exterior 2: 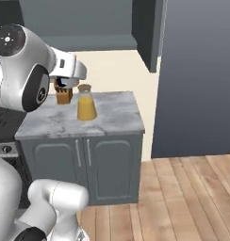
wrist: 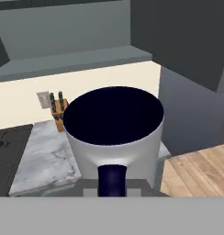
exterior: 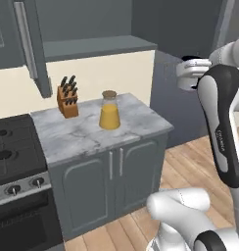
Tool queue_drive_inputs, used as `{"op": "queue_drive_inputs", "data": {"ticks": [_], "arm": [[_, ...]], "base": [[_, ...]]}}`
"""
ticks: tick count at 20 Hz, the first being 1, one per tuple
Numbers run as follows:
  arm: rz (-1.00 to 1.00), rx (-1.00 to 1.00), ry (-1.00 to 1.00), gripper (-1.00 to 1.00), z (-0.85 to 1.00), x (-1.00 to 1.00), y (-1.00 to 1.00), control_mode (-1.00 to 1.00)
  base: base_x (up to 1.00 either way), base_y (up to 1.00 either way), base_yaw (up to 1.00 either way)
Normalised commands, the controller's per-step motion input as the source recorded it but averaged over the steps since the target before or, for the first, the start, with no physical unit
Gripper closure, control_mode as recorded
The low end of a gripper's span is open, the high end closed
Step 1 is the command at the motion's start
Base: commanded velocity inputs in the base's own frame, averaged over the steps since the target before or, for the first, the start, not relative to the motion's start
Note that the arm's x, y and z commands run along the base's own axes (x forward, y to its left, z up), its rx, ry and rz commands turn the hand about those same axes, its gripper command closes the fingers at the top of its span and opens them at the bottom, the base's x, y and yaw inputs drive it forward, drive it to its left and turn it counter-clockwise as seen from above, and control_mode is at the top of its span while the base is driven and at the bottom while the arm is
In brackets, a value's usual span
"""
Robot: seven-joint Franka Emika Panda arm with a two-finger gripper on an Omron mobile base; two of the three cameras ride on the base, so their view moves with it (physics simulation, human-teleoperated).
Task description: There is a tray on the dining counter. Grab the cup, mug, and pitcher and place them on the tray. The pitcher may be placed next to the tray if it cannot fit the tray.
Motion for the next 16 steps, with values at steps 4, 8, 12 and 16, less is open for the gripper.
{"op": "queue_drive_inputs", "data": {"ticks": [4, 8, 12, 16], "arm": [[0.00, 0.00, 0.00, 1.00, 0.00, 0.00, 0.00, 1.00], [0.00, 0.00, 0.00, 1.00, 0.00, 0.00, 0.00, 1.00], [0.00, 0.00, 0.00, 1.00, 0.00, 0.00, 0.00, 1.00], [0.00, 0.00, 0.00, 1.00, 0.00, 0.00, 0.00, 1.00]], "base": [[-0.65, 0.20, -0.77], [-0.64, 0.10, -0.92], [-0.58, 0.04, -0.96], [-0.57, 0.05, -0.96]]}}
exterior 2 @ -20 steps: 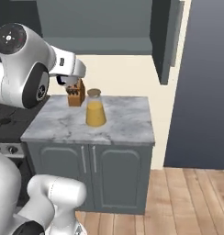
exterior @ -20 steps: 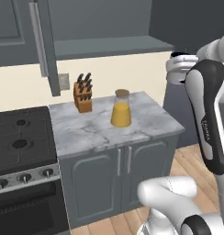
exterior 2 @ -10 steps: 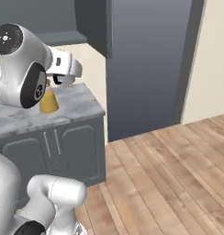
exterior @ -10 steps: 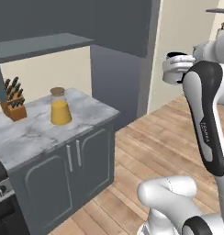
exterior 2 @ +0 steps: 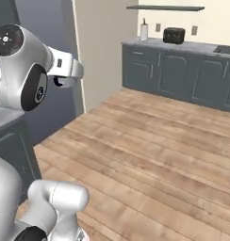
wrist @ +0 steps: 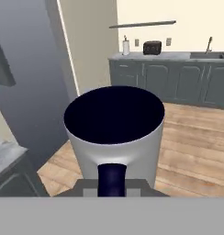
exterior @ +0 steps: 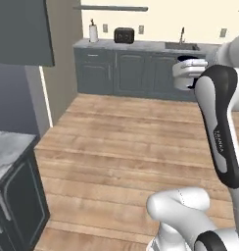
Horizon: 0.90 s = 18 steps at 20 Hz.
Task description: There is a tray on the dining counter. Grab the cup, mug, and pitcher and place them on the tray. The pitcher may be placed next to the tray if it cannot fit the tray.
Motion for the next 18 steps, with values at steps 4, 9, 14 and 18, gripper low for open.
{"op": "queue_drive_inputs", "data": {"ticks": [4, 9, 14, 18], "arm": [[0.00, 0.00, 0.00, 1.00, 0.00, 0.00, 0.00, 1.00], [0.00, 0.00, 0.00, 1.00, 0.00, 0.00, 0.00, 1.00], [0.00, 0.00, 0.00, 1.00, 0.00, 0.00, 0.00, 1.00], [0.00, 0.00, 0.00, 1.00, 0.00, 0.00, 0.00, 1.00]], "base": [[-0.49, 0.08, -0.95], [-0.28, 0.19, -0.93], [0.36, 0.73, -0.56], [0.96, 0.91, -0.18]]}}
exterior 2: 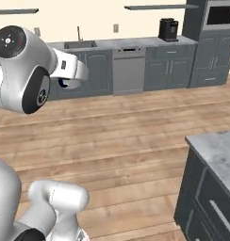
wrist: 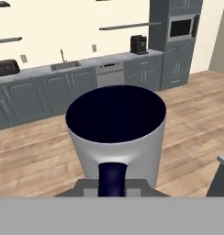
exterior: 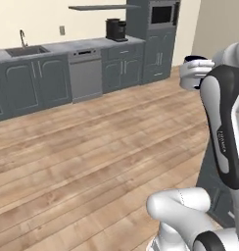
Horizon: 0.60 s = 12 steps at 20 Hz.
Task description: There is a tray on the dining counter. Grab the cup, mug, and pitcher and place them on the tray. The pitcher may be placed next to the tray if it cannot fit the tray.
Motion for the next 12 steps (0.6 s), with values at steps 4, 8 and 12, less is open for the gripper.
{"op": "queue_drive_inputs", "data": {"ticks": [4, 8, 12], "arm": [[0.00, 0.00, 0.00, 1.00, 0.00, 0.00, 0.00, 1.00], [0.00, 0.00, 0.00, 1.00, 0.00, 0.00, 0.00, 1.00], [0.00, 0.00, 0.00, 1.00, 0.00, 0.00, 0.00, 1.00]], "base": [[1.00, 0.96, -0.18], [1.00, 0.96, -0.20], [1.00, 1.00, -0.21]]}}
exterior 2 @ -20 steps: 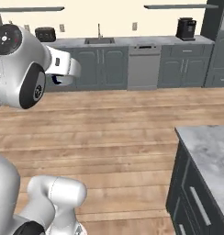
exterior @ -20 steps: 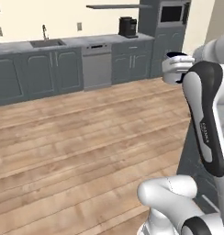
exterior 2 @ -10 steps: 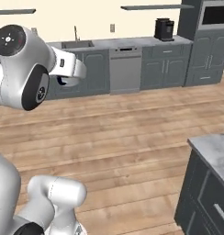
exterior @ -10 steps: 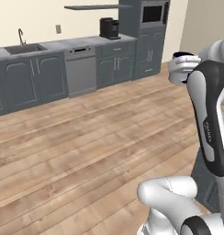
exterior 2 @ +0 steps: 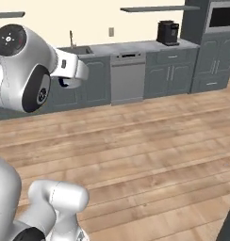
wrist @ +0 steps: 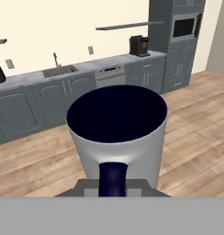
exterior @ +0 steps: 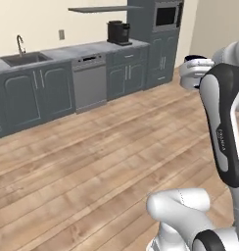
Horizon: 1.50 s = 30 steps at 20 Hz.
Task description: There is a tray on the dining counter. Grab the cup, mug, and pitcher and place them on the tray. The pitcher may be placed next to the tray if it cannot fit the tray.
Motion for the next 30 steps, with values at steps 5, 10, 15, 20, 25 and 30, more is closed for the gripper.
{"op": "queue_drive_inputs", "data": {"ticks": [5, 10, 15, 20, 25, 30], "arm": [[0.00, 0.00, 0.00, 1.00, 0.00, 0.00, 0.00, 1.00], [0.00, 0.00, 0.00, 1.00, 0.00, 0.00, 0.00, 1.00], [0.00, 0.00, 0.00, 1.00, 0.00, 0.00, 0.00, 1.00], [0.00, 0.00, 0.00, 1.00, 0.00, 0.00, 0.00, 1.00], [0.00, 0.00, 0.00, 1.00, 0.00, 0.00, 0.00, 1.00], [0.00, 0.00, 0.00, 1.00, 0.00, 0.00, 0.00, 1.00]], "base": [[0.96, 0.88, -0.34], [0.87, 0.83, -0.54], [0.81, 0.87, -0.65], [0.72, 0.80, -0.71], [0.75, 0.80, -0.71], [0.97, 0.92, -0.60]]}}
